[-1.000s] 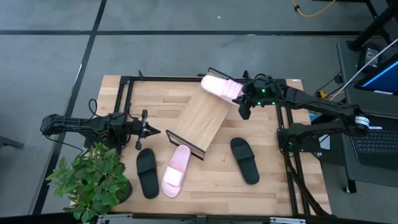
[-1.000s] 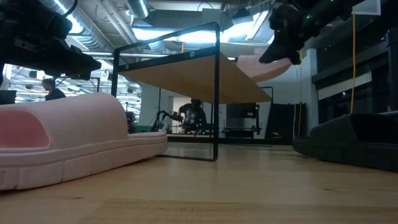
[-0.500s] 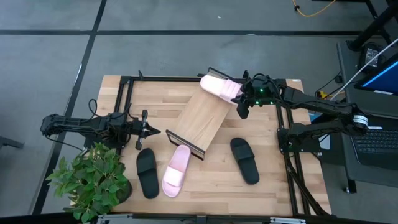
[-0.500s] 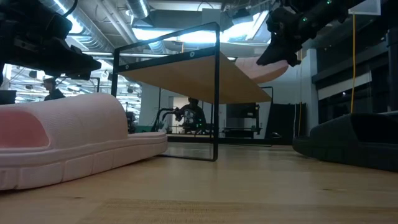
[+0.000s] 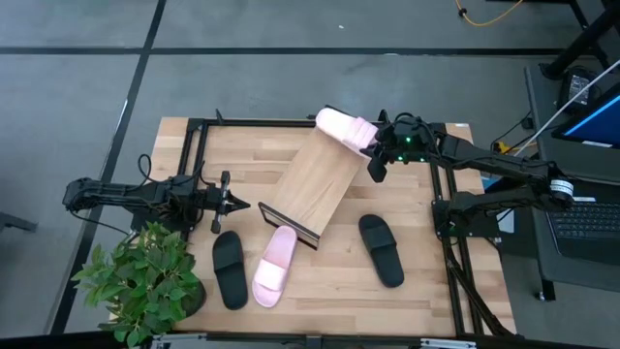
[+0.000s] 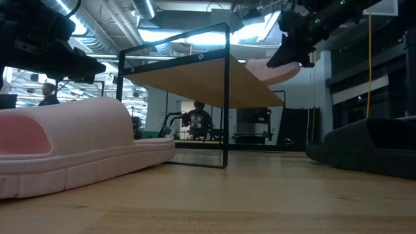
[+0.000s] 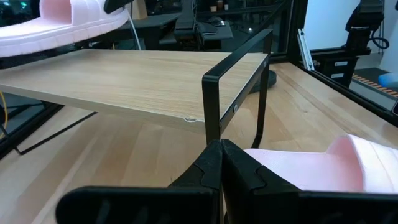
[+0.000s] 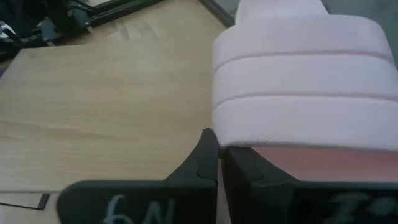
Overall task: Pick and place slides into the shelf
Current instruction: Put the right pink slide on the shelf
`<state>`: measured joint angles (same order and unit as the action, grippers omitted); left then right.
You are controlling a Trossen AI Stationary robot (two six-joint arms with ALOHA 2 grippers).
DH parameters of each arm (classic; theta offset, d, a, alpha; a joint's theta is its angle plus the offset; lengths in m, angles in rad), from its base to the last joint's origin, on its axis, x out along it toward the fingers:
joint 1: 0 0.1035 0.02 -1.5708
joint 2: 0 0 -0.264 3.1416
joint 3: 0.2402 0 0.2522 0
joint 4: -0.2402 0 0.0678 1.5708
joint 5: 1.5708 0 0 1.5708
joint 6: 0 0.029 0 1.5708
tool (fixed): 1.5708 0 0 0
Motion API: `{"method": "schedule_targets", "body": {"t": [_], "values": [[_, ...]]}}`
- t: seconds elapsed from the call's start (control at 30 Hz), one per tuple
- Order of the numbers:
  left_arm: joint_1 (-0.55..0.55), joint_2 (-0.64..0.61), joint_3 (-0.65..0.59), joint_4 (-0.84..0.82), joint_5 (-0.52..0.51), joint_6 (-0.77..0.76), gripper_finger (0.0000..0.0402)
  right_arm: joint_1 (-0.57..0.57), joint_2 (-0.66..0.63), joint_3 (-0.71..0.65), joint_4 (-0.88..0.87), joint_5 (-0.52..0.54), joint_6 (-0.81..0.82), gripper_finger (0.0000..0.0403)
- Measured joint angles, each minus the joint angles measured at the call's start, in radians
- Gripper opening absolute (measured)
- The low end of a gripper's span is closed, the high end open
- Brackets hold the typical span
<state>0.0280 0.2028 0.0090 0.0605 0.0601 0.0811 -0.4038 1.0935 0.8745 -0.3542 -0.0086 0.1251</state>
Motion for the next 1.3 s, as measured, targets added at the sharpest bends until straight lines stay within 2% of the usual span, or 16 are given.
{"method": "schedule_targets", "body": {"t": [0.27, 0.57, 0.8, 1.3], "values": [[0.0, 0.0, 0.0, 0.0, 0.0, 0.0, 0.0, -0.036, 0.008, 0.0, 0.024, -0.01, -0.046, 0.0008], [0.0, 0.0, 0.0, 0.0, 0.0, 0.0, 0.0, -0.072, 0.092, 0.0, 0.041, -0.08, -0.083, 0.0008], [0.0, 0.0, 0.0, 0.0, 0.0, 0.0, 0.0, -0.072, 0.13, 0.0, 0.078, -0.082, -0.108, 0.0008], [0.0, 0.0, 0.0, 0.0, 0.0, 0.0, 0.0, -0.072, 0.131, 0.0, 0.079, -0.037, -0.103, 0.0008]]}}
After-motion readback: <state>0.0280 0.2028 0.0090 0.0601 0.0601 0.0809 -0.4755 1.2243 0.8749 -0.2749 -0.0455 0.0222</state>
